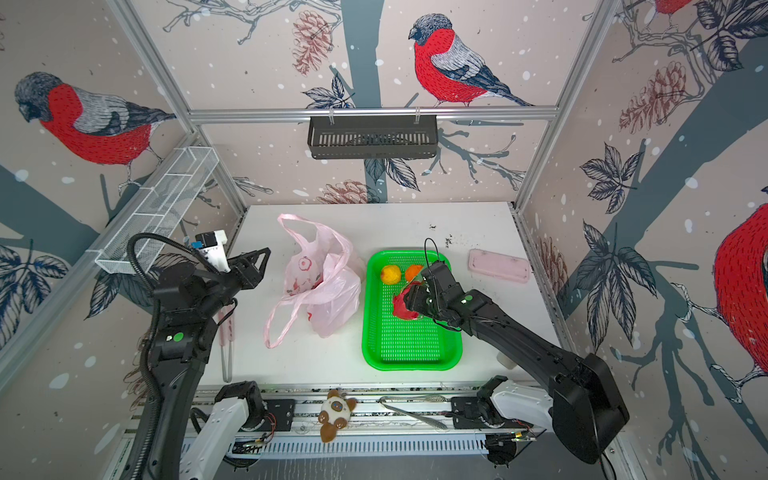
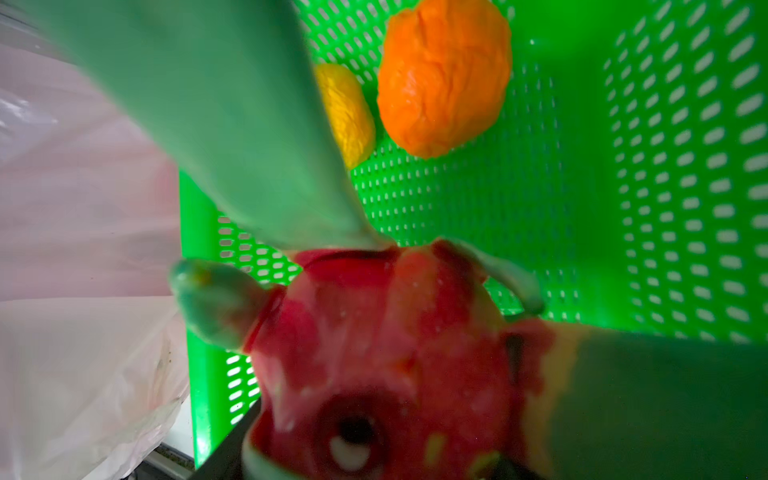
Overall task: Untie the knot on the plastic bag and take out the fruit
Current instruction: 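Lower the red dragon fruit into the green basket with the right gripper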
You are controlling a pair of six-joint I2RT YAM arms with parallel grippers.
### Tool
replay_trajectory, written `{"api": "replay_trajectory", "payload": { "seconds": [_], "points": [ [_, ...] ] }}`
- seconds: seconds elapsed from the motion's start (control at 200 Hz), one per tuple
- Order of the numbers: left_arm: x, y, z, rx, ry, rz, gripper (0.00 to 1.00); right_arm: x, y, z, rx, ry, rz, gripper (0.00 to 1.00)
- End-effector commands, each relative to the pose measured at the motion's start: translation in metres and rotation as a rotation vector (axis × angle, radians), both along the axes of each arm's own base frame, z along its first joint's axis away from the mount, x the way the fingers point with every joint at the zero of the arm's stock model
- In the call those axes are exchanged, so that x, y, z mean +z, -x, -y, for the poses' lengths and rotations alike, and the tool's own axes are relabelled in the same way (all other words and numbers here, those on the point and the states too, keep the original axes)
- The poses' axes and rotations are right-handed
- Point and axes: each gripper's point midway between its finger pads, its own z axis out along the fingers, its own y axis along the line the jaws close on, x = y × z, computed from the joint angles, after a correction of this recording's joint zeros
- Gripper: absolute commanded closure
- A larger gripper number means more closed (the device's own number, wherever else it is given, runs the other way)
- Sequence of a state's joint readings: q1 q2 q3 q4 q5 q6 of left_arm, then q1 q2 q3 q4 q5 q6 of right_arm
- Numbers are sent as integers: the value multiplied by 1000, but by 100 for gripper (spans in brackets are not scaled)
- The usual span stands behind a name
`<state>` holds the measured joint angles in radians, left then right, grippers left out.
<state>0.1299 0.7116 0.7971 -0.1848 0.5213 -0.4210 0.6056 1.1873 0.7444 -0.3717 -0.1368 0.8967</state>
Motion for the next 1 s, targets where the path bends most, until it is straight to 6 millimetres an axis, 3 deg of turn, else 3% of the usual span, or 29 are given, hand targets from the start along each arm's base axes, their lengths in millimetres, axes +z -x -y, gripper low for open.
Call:
{"api": "replay_trajectory", "payload": {
  "seconds": [0.0, 0.23, 0.25, 0.58, 0.746, 0.996],
  "points": [
    [3, 0, 1, -9, -7, 17, 53, 15, -10, -21, 15, -154, 13, 90],
    [-2, 0, 2, -14, -3, 6, 53, 13, -18, -29, 28, -227, -8, 87],
    [-2, 0, 2, -15, -3, 7, 53, 6, -19, -30, 25, -220, -27, 87],
    [-3, 1, 3, -20, -4, 12, 53, -10, -30, -37, 21, -249, -59, 79],
    [-6, 1, 3, -20, -3, 5, 53, -19, -35, -38, 18, -254, -73, 73],
    [-8, 2, 3, -19, -3, -1, 53, -33, -39, -41, 22, -251, -97, 56]
  ]
}}
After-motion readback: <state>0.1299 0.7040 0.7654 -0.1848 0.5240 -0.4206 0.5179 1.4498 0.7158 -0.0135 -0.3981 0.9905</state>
